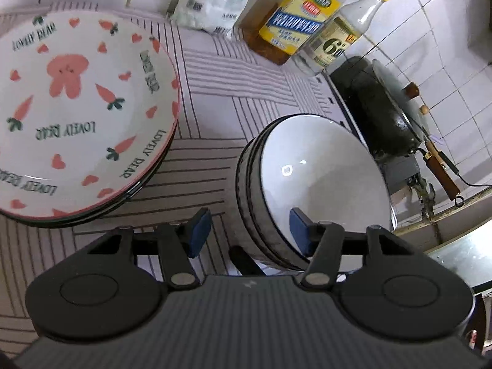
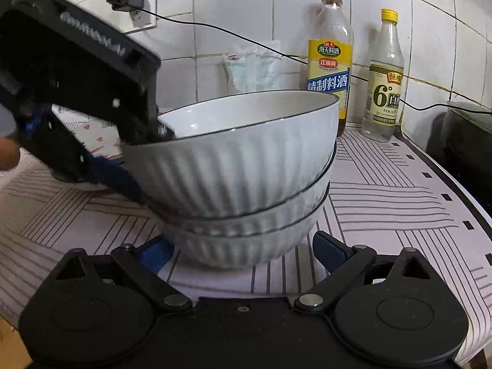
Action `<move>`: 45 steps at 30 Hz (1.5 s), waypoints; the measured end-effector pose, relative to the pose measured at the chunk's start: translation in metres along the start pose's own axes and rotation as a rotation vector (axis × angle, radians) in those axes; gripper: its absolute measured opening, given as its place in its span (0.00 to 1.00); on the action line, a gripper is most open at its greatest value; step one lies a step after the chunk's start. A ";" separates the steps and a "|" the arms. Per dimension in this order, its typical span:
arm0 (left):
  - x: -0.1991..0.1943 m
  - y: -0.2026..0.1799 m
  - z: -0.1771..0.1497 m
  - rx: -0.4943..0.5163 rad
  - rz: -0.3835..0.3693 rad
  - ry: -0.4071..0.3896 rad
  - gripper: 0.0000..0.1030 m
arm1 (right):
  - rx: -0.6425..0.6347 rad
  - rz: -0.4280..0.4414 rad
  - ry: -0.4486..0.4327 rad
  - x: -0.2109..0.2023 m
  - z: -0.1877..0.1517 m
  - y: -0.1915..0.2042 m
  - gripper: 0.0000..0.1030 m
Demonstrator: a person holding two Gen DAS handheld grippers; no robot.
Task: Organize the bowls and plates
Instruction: 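Carry the three-bowl stack over and lower it onto the bunny plate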
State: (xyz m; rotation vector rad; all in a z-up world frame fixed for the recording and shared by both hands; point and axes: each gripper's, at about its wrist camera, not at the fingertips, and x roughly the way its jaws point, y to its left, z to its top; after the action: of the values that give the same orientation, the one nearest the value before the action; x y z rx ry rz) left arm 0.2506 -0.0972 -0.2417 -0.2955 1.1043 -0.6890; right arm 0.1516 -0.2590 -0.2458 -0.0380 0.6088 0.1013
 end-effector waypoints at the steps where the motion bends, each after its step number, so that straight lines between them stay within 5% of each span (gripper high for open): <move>1: 0.003 0.000 0.001 -0.004 -0.009 0.013 0.44 | -0.008 0.004 -0.003 0.002 0.001 0.001 0.96; 28: 0.004 -0.021 -0.001 0.136 0.030 0.000 0.42 | 0.017 0.041 -0.052 0.003 0.001 -0.002 0.97; 45: -0.049 -0.032 0.000 0.180 0.021 -0.034 0.42 | -0.048 0.047 -0.112 -0.025 0.030 0.019 0.97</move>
State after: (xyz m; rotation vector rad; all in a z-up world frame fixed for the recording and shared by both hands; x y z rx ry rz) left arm 0.2260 -0.0898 -0.1887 -0.1406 1.0038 -0.7567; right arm 0.1458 -0.2406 -0.2071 -0.0643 0.4954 0.1628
